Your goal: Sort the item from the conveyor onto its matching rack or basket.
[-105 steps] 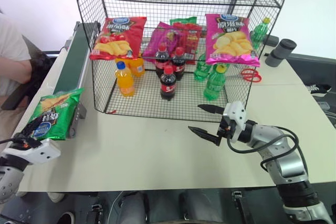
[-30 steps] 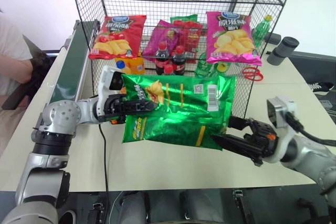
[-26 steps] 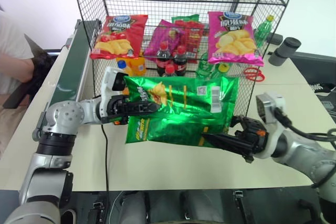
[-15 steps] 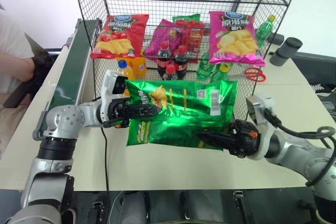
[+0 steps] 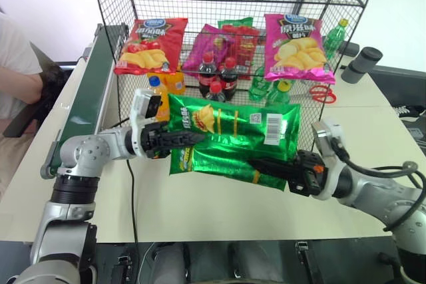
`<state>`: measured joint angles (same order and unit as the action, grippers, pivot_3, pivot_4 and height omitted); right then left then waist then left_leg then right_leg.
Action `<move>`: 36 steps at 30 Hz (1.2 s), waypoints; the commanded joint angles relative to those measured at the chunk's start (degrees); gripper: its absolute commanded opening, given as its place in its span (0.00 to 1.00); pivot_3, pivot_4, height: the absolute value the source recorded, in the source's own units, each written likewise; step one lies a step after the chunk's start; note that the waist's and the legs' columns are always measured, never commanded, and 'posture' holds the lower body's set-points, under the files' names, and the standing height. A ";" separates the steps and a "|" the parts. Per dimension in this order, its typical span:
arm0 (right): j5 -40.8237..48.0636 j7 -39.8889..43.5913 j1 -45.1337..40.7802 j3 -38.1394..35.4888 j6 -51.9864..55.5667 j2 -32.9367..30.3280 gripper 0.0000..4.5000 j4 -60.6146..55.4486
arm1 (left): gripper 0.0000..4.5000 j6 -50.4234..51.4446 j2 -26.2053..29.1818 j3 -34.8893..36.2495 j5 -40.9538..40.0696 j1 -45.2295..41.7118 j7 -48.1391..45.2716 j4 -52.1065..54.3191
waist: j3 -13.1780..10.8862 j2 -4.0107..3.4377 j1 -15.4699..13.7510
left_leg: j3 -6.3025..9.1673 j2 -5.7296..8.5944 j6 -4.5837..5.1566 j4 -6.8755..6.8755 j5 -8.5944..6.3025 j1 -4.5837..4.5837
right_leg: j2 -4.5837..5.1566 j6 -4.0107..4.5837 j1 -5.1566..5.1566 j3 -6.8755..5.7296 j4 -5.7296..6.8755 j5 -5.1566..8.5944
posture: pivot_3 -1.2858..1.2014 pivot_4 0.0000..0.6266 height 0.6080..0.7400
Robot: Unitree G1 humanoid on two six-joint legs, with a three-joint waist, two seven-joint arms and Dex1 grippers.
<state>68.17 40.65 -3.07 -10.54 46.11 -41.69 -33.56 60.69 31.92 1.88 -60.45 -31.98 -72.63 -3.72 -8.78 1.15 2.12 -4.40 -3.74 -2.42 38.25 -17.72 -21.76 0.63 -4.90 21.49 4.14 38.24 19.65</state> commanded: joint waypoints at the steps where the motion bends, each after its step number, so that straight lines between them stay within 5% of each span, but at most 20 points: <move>1: -8.26 0.20 0.88 -1.36 -5.44 -1.17 0.00 -3.63 | 0.87 -2.09 1.35 3.58 0.67 1.03 0.49 1.27 | 0.00 0.00 0.09 | 0.00 0.00 0.00 0.00 0.00 0.00 | 0.00 0.00 0.00 0.00 0.00 0.00 | 0.52 0.24 1.00; 3: -17.34 -0.56 1.11 -0.70 -10.87 -1.80 0.00 -4.84 | 1.00 -4.14 1.95 5.03 1.99 2.22 1.35 0.96 | 0.00 0.00 0.16 | 0.00 -0.01 0.00 0.00 0.00 -0.02 | 0.00 0.00 0.02 0.00 0.00 0.00 | 0.52 0.24 1.00; 9: -33.87 -1.86 3.82 -0.98 -23.73 -1.69 0.00 -10.44 | 1.00 -13.12 2.48 8.87 7.00 6.61 3.84 2.66 | 0.00 0.00 0.01 | 0.00 -0.02 -0.02 -0.01 0.01 -0.07 | 0.00 0.00 0.07 -0.01 -0.01 0.00 | 0.52 0.24 1.00; 15: -47.77 -9.25 -6.33 -2.04 -28.22 -3.51 0.00 -14.87 | 1.00 -29.42 -0.55 11.80 15.78 14.23 10.61 12.07 | -0.02 -0.01 0.27 | -0.08 -0.01 -0.25 0.00 0.14 -0.05 | 0.07 -0.01 0.10 0.04 0.05 -0.02 | 0.52 0.24 1.00; 18: -62.47 -12.62 -11.17 1.68 -32.33 -6.74 0.00 -12.34 | 1.00 -39.34 -2.50 11.10 23.98 17.91 15.89 15.55 | -0.02 -0.01 -0.02 | -0.05 -0.03 -0.18 -0.03 0.10 0.03 | 0.06 0.00 0.03 0.02 0.03 -0.01 | 0.52 0.24 1.00; 26: -95.92 -20.06 -25.05 16.04 -37.90 -7.85 0.00 2.40 | 1.00 -48.12 -8.83 9.59 27.18 19.68 22.72 19.09 | -0.02 0.01 0.27 | -0.19 0.00 -0.14 -0.01 0.08 0.07 | 0.13 0.01 0.06 0.08 0.04 -0.02 | 0.52 0.24 1.00; 36: -111.41 -20.16 -29.44 25.13 -36.31 1.24 0.00 14.24 | 1.00 -52.73 -13.08 6.81 30.59 19.24 29.24 19.23 | -0.02 0.01 0.29 | -0.33 -0.06 -0.33 -0.05 0.19 0.01 | 0.07 0.02 0.19 0.17 0.07 -0.02 | 0.52 0.24 1.00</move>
<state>-41.66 21.69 -31.19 15.90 10.29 -40.51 -18.77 9.31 18.97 9.03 -29.99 -12.45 -43.79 13.70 -8.80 1.17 2.41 -4.73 -3.80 -2.75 38.21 -17.54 -21.77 0.71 -4.88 21.69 4.31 38.31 19.64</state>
